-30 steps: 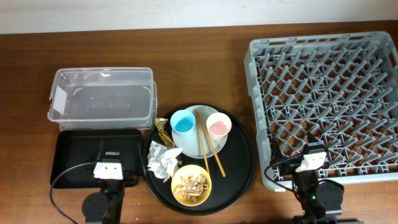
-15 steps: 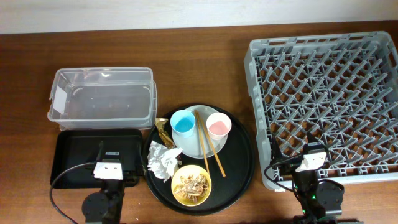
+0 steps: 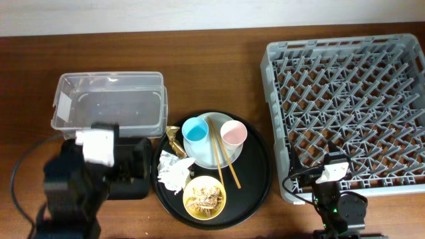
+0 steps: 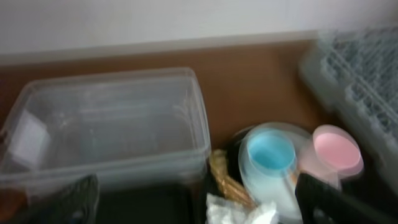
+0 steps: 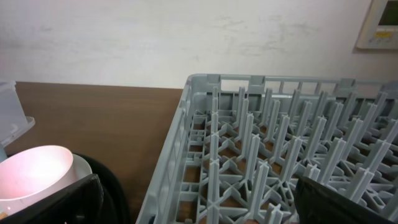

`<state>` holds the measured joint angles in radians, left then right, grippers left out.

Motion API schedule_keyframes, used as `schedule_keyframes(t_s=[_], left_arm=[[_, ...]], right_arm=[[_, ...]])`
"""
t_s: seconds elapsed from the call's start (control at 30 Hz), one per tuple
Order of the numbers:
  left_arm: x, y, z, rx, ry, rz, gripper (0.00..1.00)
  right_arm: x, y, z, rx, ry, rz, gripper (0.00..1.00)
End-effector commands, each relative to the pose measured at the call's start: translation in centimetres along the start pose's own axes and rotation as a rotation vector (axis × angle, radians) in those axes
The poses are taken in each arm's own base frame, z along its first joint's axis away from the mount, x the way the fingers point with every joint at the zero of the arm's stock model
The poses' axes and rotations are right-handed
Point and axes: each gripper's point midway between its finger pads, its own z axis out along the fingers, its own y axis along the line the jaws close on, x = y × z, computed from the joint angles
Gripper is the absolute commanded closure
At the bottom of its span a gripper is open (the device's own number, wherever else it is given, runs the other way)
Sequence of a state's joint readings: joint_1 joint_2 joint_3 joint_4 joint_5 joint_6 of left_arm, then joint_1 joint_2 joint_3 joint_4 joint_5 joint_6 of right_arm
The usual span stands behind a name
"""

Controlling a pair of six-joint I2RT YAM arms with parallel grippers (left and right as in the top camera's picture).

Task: Sort waste into correct bins and load items into the dishwasher rack
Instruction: 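Grasp the crumpled white tissue with the left gripper and lift it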

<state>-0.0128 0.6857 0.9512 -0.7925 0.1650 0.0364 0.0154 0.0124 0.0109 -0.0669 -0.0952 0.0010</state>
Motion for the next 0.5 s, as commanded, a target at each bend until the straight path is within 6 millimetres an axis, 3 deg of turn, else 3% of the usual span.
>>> schedule_keyframes(t_s=[0.0, 0.03, 0.07, 0.13, 0.23, 0.37, 0.47], left_arm=[[1.5, -1.6, 2.8, 0.124, 0.287, -0.07, 0.01], [3.1, -1.5, 4.1, 0.129, 0.383, -0.092, 0.01], [5.7, -2.2, 5.1, 0.178, 0.523, -0.142, 0.45], [9.7, -2.8, 5.3, 0.173, 0.735, -0.243, 0.59], [13.7, -4.5, 4.9, 0.106, 0.865, -0.28, 0.58], [21.2, -7.2, 6.3, 0.028, 0.95, -0.312, 0.42], [23.8, -7.7, 7.4, -0.014, 0.935, -0.424, 0.42]], right_arm=[[0.2, -0.1, 0.0, 0.006, 0.002, 0.005, 0.01], [0.2, -0.1, 0.0, 0.006, 0.002, 0.005, 0.01], [0.2, -0.1, 0.0, 0.006, 0.002, 0.005, 0.01], [0.2, -0.1, 0.0, 0.006, 0.002, 0.005, 0.01], [0.2, -0.1, 0.0, 0.006, 0.002, 0.005, 0.01], [0.2, -0.1, 0.0, 0.006, 0.002, 0.005, 0.01], [0.2, -0.1, 0.0, 0.006, 0.002, 0.005, 0.01]])
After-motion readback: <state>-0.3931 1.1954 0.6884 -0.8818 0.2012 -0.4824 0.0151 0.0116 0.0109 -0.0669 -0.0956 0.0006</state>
